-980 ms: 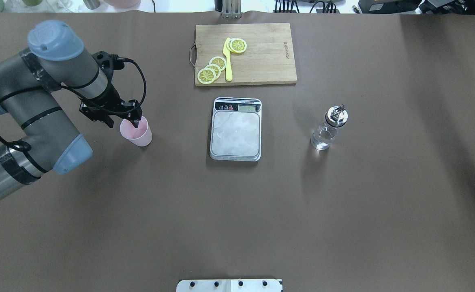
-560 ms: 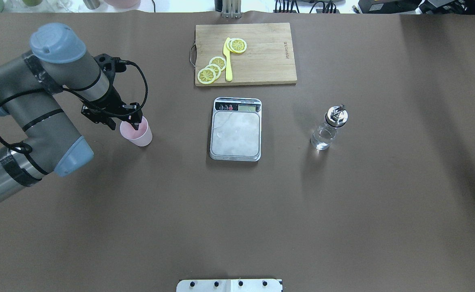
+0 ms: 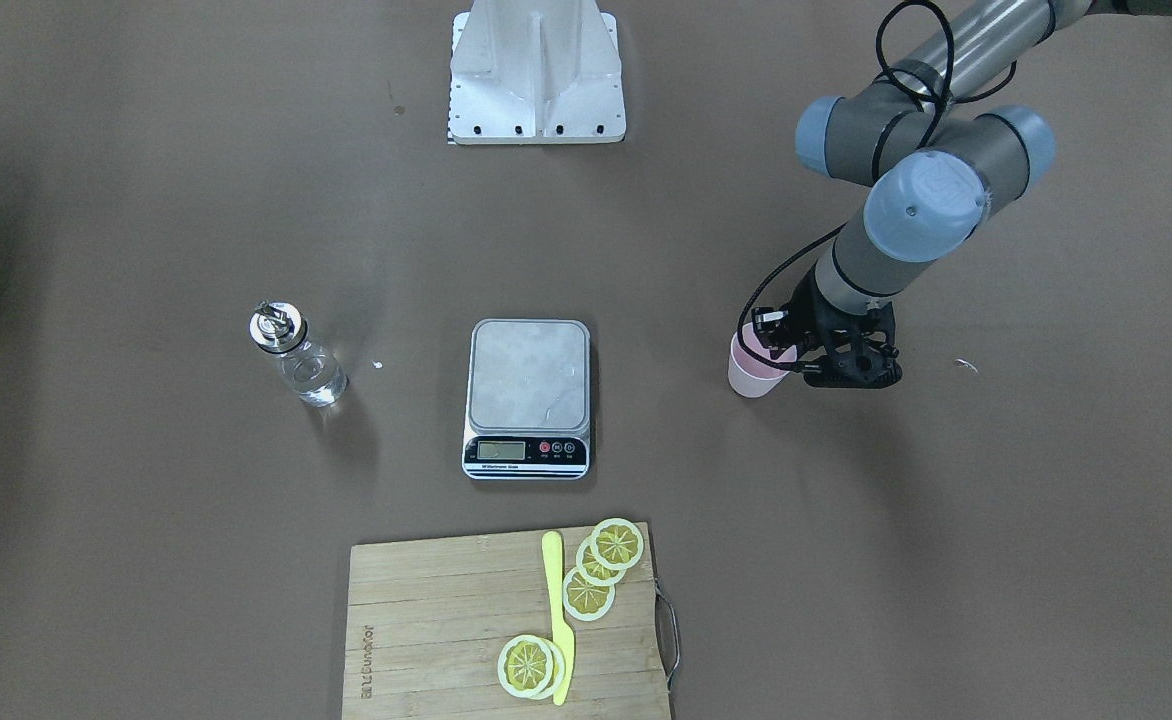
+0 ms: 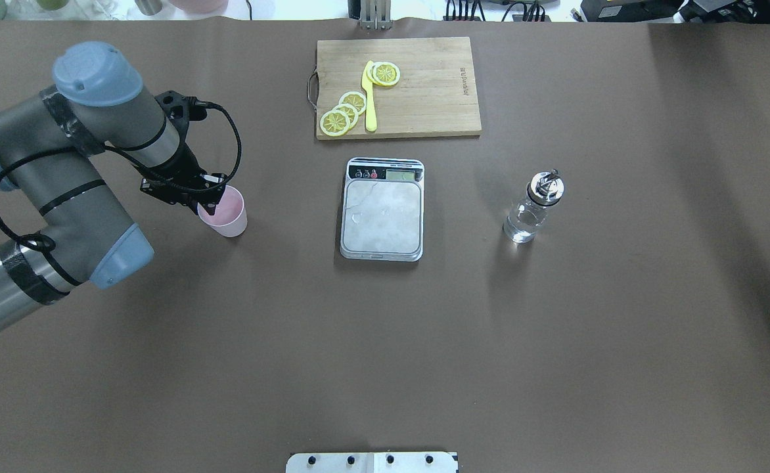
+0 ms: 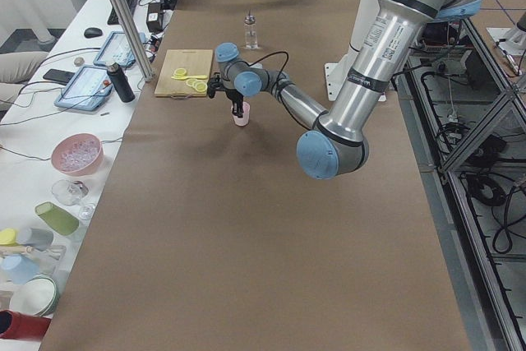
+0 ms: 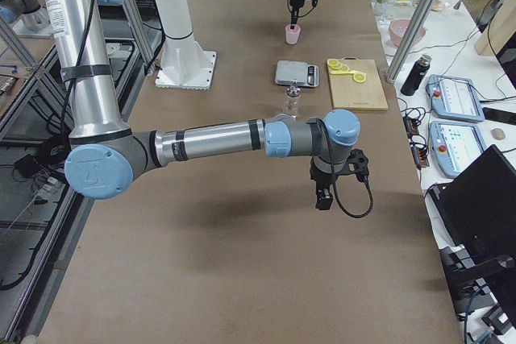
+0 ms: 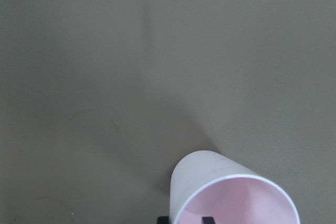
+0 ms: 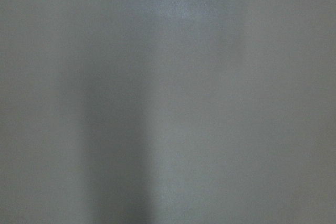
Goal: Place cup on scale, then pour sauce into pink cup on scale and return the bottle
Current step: 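Close the left gripper on the pink cup rim, then carry the pink cup with the left gripper onto the scale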
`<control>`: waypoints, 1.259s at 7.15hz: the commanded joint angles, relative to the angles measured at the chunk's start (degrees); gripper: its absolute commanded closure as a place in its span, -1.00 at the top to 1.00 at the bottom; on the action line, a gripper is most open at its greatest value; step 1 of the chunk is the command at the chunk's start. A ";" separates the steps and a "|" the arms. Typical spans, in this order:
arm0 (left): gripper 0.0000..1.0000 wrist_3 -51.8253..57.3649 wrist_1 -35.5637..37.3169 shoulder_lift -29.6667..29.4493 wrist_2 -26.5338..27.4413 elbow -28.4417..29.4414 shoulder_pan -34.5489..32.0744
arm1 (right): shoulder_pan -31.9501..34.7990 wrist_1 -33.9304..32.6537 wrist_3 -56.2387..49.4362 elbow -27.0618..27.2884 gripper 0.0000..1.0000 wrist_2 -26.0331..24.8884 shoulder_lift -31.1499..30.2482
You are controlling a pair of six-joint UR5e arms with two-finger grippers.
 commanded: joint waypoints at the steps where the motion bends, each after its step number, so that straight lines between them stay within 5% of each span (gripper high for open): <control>1: -0.64 -0.11 0.00 0.09 -0.01 -0.11 -0.06 | 0.00 0.00 0.00 0.01 1.00 -0.07 0.06; 3: -1.00 -0.46 0.17 -0.09 0.08 -0.63 -0.32 | 0.00 0.00 0.00 0.01 1.00 -0.07 -0.02; 5: -1.00 -2.03 0.35 -0.52 -0.01 -1.59 -0.94 | 0.00 0.00 0.00 0.01 1.00 -0.07 -0.02; 9: -1.00 -17.92 6.83 -12.89 -0.27 -0.90 -0.59 | 0.00 0.00 0.00 0.01 1.00 0.11 0.07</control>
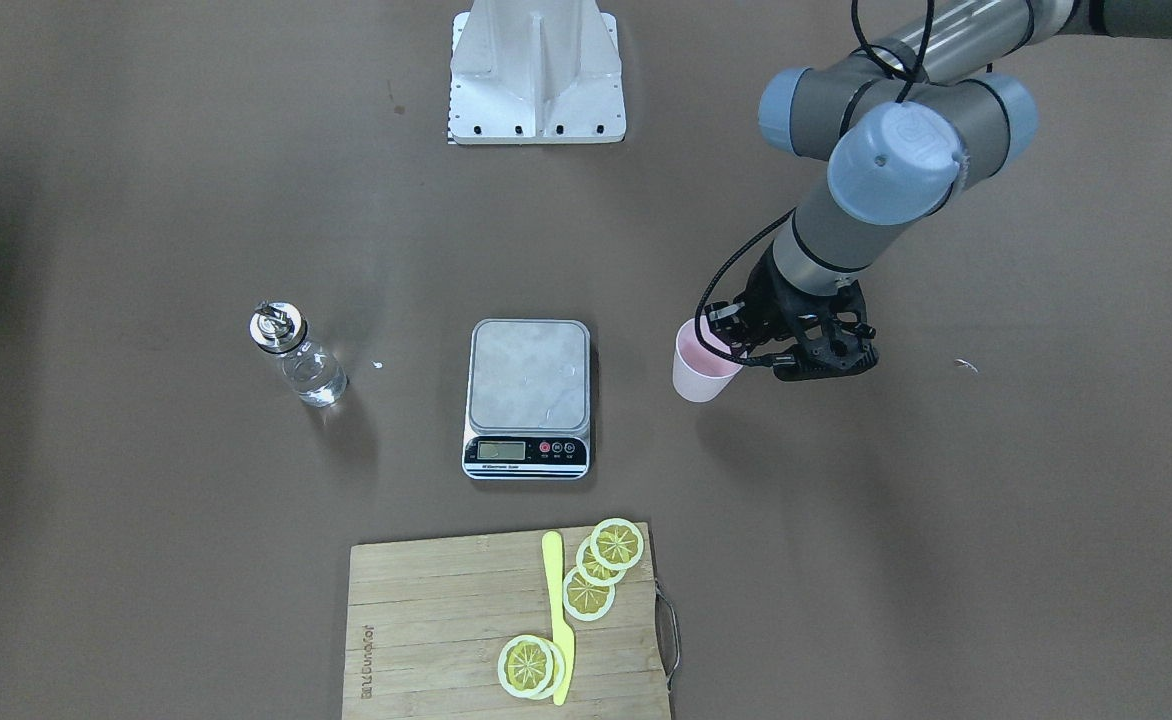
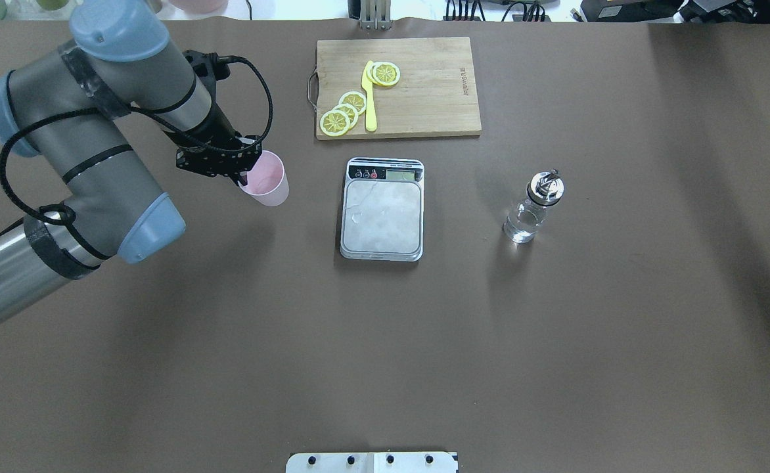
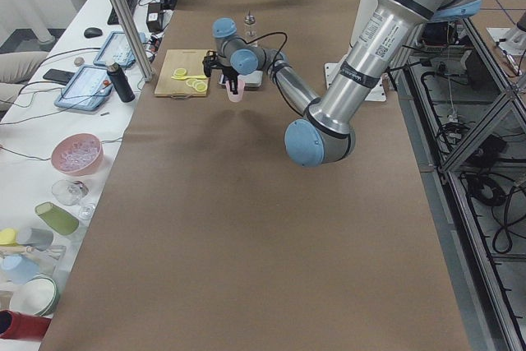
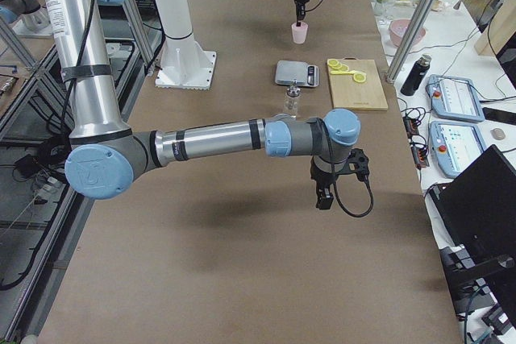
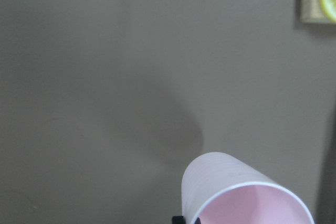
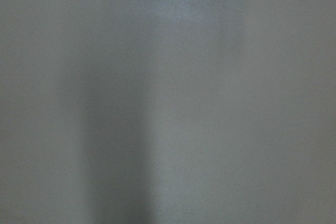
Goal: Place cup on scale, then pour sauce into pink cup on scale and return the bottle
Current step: 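Carry the pink cup with the left gripper onto the scale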
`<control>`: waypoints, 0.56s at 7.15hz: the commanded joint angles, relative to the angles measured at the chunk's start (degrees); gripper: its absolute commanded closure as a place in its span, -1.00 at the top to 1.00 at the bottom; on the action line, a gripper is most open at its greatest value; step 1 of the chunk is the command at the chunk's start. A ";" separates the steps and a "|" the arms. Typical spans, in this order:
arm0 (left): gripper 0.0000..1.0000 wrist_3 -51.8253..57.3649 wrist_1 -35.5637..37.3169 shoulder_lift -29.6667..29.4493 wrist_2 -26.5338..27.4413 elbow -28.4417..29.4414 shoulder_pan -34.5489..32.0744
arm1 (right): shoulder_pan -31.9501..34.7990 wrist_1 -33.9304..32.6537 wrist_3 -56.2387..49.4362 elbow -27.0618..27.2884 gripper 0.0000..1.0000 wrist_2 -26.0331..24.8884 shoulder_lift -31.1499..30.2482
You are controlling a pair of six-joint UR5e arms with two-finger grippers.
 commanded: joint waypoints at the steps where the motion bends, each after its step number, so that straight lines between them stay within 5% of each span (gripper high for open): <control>1: -1.00 -7.32 3.63 -6.04 0.13 1.09 0.84 | 0.00 0.00 0.00 0.00 1.00 0.08 -0.12; 4: -1.00 -17.71 3.73 -12.90 3.27 5.03 6.02 | 0.00 -0.09 0.00 -0.17 1.00 0.17 0.05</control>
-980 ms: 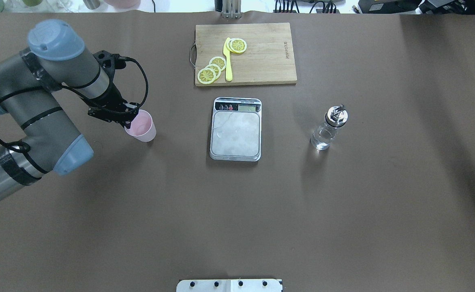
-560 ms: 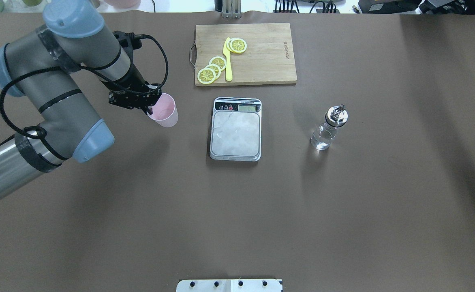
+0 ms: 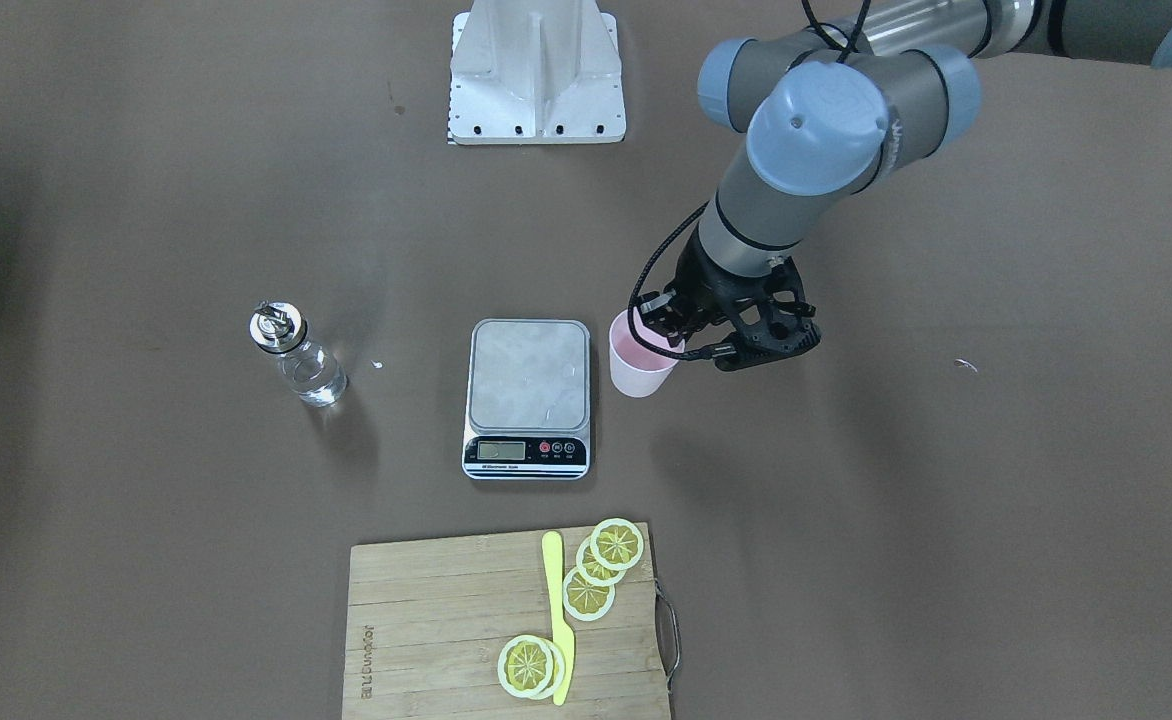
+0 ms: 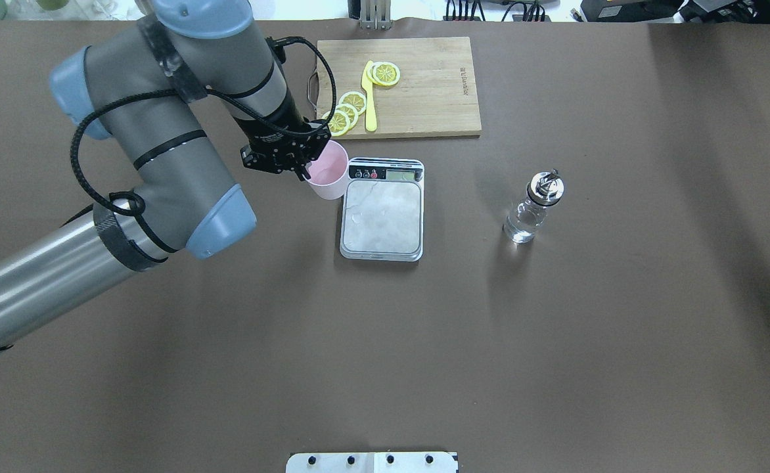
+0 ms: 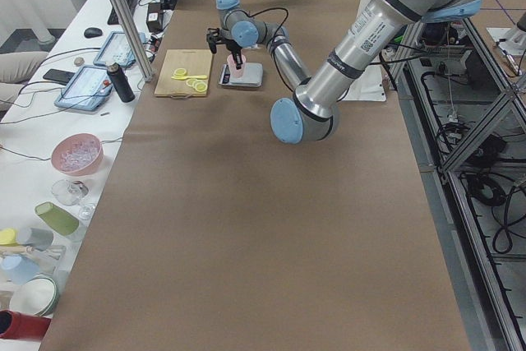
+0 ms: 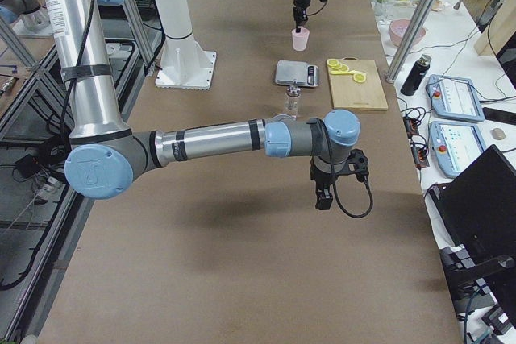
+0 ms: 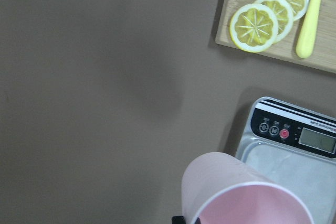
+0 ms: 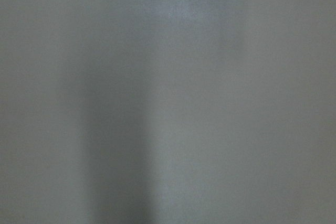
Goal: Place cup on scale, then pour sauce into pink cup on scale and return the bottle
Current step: 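Carry the pink cup with the left gripper onto the scale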
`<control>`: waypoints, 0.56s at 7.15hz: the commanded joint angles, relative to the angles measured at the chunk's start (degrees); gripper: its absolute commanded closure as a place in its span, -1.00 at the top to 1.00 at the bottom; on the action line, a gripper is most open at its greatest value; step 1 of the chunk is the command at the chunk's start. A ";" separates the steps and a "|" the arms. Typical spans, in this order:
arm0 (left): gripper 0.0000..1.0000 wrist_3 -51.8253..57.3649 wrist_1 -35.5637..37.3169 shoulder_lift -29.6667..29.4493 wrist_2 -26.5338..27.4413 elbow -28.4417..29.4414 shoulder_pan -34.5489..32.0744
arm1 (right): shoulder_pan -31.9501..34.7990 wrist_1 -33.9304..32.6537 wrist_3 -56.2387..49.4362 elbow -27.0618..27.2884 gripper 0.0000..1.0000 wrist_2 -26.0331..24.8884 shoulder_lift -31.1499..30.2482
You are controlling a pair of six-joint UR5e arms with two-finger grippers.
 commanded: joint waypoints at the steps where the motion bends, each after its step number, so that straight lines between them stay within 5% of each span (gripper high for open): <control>1: -1.00 -3.34 0.16 -4.25 1.83 3.88 2.27 | 0.00 0.05 -0.35 0.22 1.00 -0.07 0.09; 4: -1.00 -3.35 0.16 -5.50 2.45 5.92 5.08 | 0.00 0.06 -0.70 1.18 1.00 0.02 0.88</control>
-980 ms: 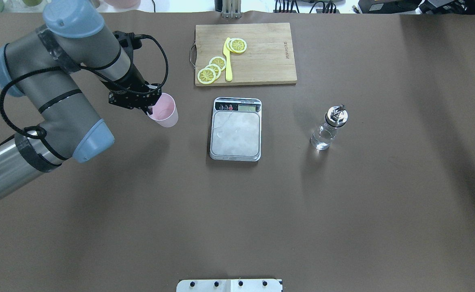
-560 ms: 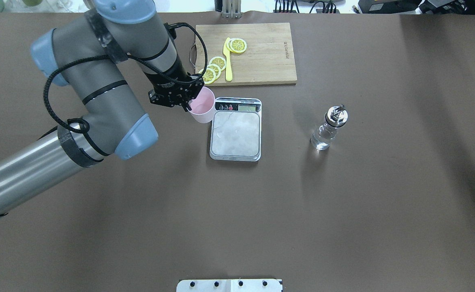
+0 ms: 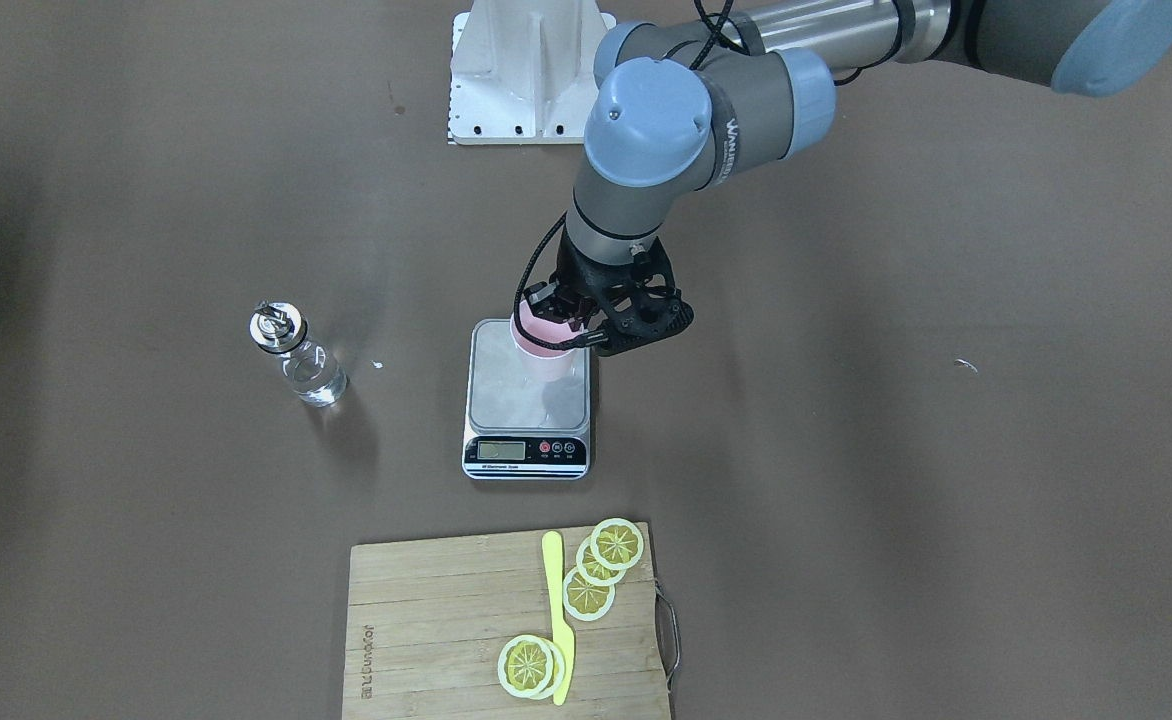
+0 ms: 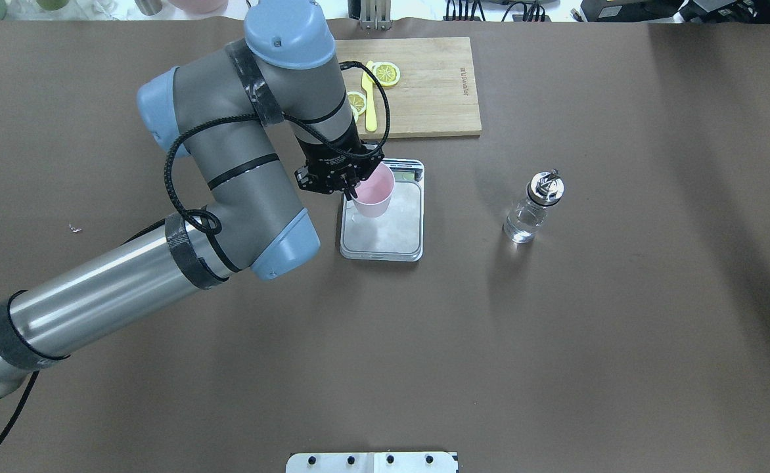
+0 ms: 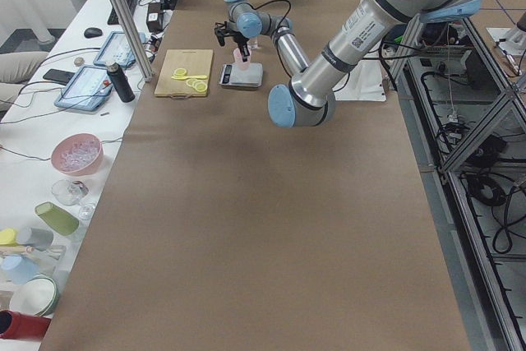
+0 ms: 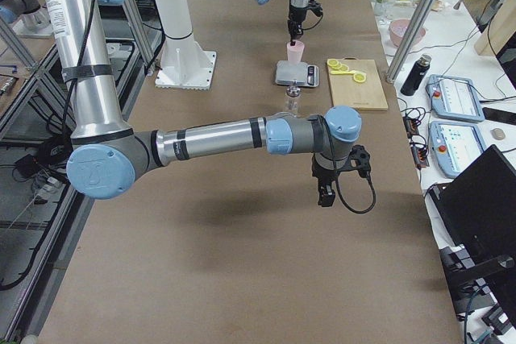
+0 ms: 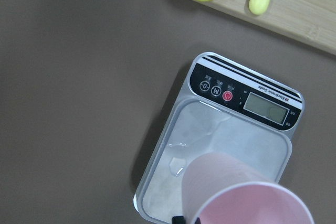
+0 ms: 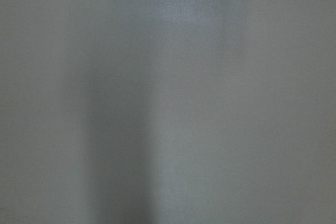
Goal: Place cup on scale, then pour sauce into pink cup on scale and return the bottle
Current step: 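Carry the pink cup with the left gripper onto the scale, then open the left gripper and release the cup on the scale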
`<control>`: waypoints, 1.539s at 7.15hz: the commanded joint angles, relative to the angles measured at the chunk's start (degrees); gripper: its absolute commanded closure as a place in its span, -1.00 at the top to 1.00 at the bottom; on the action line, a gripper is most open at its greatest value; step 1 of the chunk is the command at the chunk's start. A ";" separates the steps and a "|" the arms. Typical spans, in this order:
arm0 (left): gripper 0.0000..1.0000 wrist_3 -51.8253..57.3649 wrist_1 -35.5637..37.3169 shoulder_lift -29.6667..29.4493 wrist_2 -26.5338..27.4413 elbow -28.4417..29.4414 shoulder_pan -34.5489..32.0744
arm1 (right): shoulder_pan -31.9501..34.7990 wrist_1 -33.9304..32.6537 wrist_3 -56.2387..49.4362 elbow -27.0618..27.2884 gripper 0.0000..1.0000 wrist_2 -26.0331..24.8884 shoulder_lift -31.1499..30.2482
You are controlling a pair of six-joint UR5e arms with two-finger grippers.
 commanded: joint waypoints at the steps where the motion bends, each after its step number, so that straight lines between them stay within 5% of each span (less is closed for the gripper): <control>1: -1.00 0.04 0.00 -0.23 0.59 0.47 1.59 | -0.96 0.09 -0.06 2.15 1.00 -0.09 0.95; 11: -1.00 0.48 -5.16 -1.20 2.44 5.30 3.00 | -9.83 3.70 -1.56 12.97 1.00 -0.44 0.78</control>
